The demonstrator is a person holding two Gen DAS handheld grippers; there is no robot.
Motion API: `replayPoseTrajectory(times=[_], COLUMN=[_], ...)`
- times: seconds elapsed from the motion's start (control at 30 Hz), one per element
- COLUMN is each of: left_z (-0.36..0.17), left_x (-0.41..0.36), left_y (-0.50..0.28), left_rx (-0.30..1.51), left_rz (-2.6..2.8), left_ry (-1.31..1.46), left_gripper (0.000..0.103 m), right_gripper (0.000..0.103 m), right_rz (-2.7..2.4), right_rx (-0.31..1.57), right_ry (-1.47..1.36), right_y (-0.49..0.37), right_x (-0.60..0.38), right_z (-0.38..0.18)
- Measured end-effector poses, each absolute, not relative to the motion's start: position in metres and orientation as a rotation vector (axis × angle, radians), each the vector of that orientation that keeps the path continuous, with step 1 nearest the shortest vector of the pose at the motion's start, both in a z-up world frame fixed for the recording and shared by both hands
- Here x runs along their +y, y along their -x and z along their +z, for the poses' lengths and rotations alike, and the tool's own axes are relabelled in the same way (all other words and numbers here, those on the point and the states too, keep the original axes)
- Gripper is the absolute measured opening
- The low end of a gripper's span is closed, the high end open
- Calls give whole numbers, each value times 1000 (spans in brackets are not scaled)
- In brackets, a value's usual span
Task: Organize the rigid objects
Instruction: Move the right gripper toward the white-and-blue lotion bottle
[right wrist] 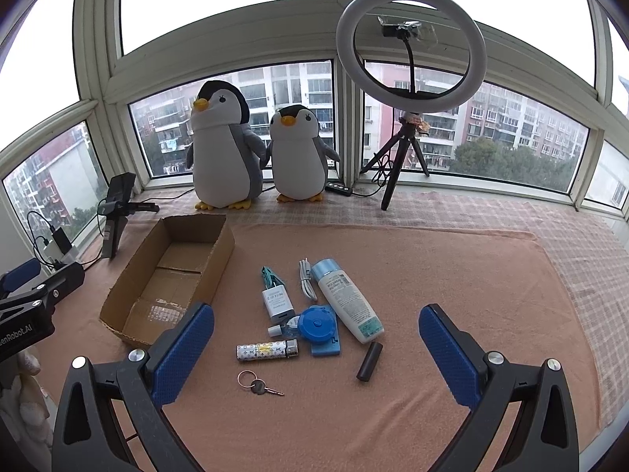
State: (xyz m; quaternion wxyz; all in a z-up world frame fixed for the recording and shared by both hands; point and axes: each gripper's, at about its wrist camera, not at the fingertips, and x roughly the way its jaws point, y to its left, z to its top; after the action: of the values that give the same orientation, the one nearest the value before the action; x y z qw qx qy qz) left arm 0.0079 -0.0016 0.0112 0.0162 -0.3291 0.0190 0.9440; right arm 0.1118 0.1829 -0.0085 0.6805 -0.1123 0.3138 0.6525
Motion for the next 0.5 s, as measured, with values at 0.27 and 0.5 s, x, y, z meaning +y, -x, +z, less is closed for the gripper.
replayPoseTrajectory(times=[0.27,0.5], left_z=[10,9], left_x=[-2,-3], left_y=[-8,-6], left_rx=[60,56], left_rz=[2930,2927], left_ry=[1024,1030], left_gripper=[102,102], right_gripper=[103,103], right_rz=[1458,1449], right_rx=[714,719], right_ry=[253,254], right_y=[-111,-111], right_x=[185,186], right_z=[-9,-10])
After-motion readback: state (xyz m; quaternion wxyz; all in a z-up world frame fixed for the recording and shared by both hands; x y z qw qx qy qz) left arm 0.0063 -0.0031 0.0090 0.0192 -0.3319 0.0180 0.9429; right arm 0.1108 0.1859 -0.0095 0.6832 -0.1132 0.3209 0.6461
